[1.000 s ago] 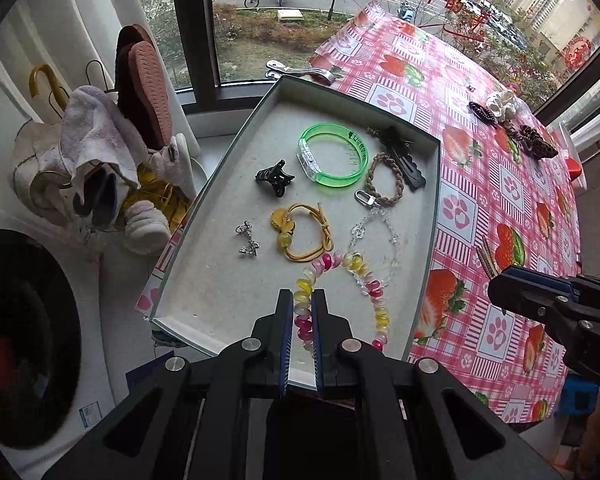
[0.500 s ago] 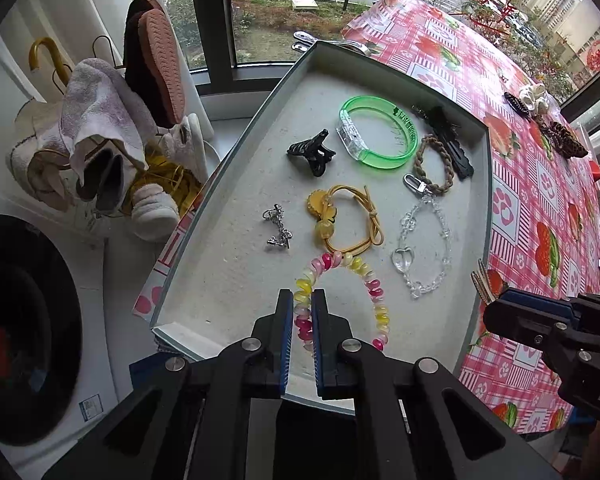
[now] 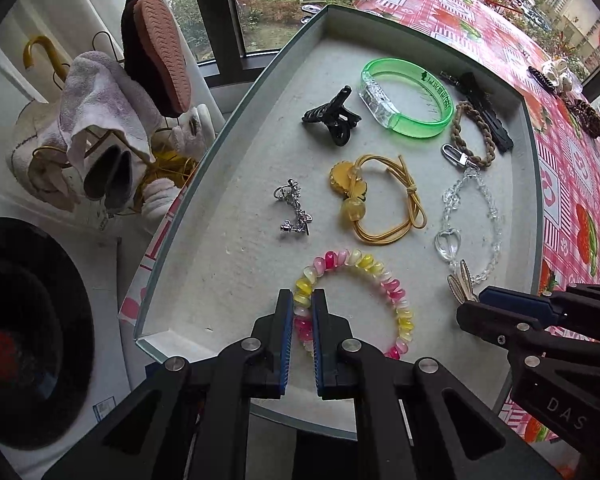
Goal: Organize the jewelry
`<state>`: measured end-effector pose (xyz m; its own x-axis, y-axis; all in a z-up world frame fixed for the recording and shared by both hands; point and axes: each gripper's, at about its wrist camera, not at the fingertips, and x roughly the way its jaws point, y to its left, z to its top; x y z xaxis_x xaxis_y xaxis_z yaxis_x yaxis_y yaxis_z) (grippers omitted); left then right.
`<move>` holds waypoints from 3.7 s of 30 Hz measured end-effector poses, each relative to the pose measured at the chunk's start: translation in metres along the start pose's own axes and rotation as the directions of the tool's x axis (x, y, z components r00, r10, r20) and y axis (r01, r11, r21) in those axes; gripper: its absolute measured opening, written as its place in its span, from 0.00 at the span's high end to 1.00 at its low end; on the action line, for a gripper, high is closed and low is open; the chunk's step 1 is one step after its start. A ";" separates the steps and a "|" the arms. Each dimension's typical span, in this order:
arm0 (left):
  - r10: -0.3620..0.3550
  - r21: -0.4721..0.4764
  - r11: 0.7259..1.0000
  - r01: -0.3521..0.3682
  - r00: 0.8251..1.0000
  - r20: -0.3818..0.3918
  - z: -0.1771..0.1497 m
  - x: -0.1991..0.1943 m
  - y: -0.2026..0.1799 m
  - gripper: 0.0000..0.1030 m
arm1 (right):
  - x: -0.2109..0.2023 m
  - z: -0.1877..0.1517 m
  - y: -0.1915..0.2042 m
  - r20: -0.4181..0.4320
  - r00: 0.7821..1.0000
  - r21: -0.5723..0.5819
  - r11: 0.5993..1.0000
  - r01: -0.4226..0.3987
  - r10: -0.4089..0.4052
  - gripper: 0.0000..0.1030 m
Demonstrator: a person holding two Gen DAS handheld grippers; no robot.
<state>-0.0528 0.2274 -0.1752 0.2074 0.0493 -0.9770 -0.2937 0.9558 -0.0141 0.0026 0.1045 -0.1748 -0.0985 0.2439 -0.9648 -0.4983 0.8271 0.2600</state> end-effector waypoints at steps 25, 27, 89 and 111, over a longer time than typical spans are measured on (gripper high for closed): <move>0.028 0.016 0.999 -0.028 0.999 -0.027 0.001 -0.003 -0.007 0.85 | 0.000 0.016 0.001 -0.007 1.000 0.000 1.000 0.029 -0.029 0.78; 0.028 0.013 1.000 -0.028 0.999 -0.029 0.002 -0.004 -0.007 0.85 | 0.001 0.017 0.001 -0.010 1.000 0.000 1.000 0.022 -0.022 0.75; 0.051 -0.010 0.999 -0.051 0.998 0.031 -0.011 -0.100 -0.007 0.00 | -0.106 -0.017 -0.013 0.075 0.996 0.055 0.998 0.036 -0.040 0.63; 0.052 0.022 0.998 -0.053 0.998 0.016 -0.010 -0.108 -0.008 0.00 | -0.115 -0.022 -0.005 0.055 0.996 0.030 0.997 0.067 -0.068 0.55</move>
<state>-0.0822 0.2110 -0.0718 0.2070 0.1040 -0.9728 -0.2833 0.9581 0.0421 -0.0030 0.0609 -0.0659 -0.0172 0.2142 -0.9766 -0.4776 0.8564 0.1963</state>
